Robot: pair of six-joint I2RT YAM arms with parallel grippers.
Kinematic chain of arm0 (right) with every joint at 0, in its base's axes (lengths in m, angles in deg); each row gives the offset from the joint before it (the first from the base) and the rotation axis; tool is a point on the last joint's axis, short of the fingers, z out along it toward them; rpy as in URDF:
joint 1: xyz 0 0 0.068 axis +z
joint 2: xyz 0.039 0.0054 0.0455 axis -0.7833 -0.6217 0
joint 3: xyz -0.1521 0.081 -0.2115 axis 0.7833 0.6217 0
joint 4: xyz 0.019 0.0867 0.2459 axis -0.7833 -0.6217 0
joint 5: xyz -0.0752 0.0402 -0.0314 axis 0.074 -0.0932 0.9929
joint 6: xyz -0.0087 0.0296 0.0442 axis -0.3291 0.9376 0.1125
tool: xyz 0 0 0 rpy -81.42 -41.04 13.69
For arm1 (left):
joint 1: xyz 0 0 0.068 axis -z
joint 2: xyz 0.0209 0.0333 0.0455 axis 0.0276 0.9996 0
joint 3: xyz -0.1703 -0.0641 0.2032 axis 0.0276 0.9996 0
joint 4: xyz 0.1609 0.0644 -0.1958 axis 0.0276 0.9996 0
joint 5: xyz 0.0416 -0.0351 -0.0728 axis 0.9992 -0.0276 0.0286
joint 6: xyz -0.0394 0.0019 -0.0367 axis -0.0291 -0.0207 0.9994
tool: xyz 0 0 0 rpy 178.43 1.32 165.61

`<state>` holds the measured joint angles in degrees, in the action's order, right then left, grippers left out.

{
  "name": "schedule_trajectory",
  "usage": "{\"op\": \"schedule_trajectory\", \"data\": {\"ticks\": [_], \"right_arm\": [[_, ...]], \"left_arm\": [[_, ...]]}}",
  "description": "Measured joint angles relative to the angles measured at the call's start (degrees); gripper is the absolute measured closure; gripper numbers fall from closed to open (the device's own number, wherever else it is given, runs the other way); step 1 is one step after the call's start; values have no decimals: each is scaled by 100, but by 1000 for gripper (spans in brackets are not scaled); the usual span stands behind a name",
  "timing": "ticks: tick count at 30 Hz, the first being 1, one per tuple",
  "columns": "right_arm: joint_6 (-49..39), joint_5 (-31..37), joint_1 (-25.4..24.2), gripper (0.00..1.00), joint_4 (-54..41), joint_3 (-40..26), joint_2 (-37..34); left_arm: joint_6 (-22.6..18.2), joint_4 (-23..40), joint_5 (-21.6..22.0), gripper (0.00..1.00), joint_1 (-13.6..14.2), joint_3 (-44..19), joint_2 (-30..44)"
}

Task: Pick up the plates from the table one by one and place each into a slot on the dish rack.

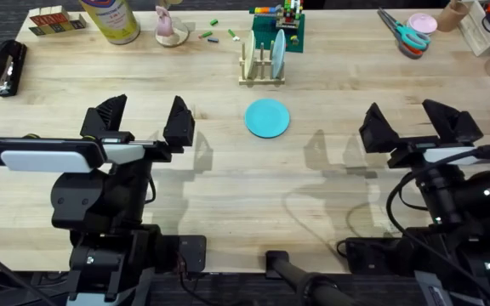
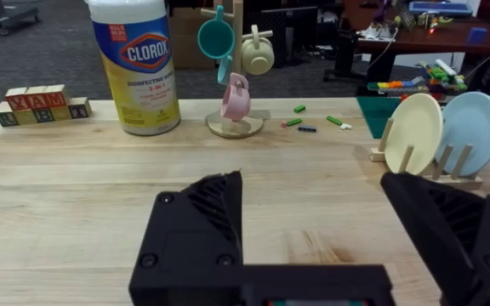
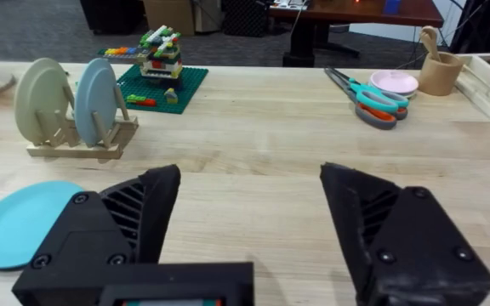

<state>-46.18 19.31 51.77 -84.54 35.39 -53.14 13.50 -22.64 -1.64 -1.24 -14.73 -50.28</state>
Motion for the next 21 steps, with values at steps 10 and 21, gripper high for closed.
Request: {"op": "schedule_trajectory", "data": {"ticks": [10, 21], "right_arm": [[15, -15, 0, 4, -17, 0, 0], [17, -17, 0, 3, 637, 9, 0]], "left_arm": [[0, 0, 0, 8, 0, 0, 0], [59, -588, -4, 8, 0, -6, 0]]}}
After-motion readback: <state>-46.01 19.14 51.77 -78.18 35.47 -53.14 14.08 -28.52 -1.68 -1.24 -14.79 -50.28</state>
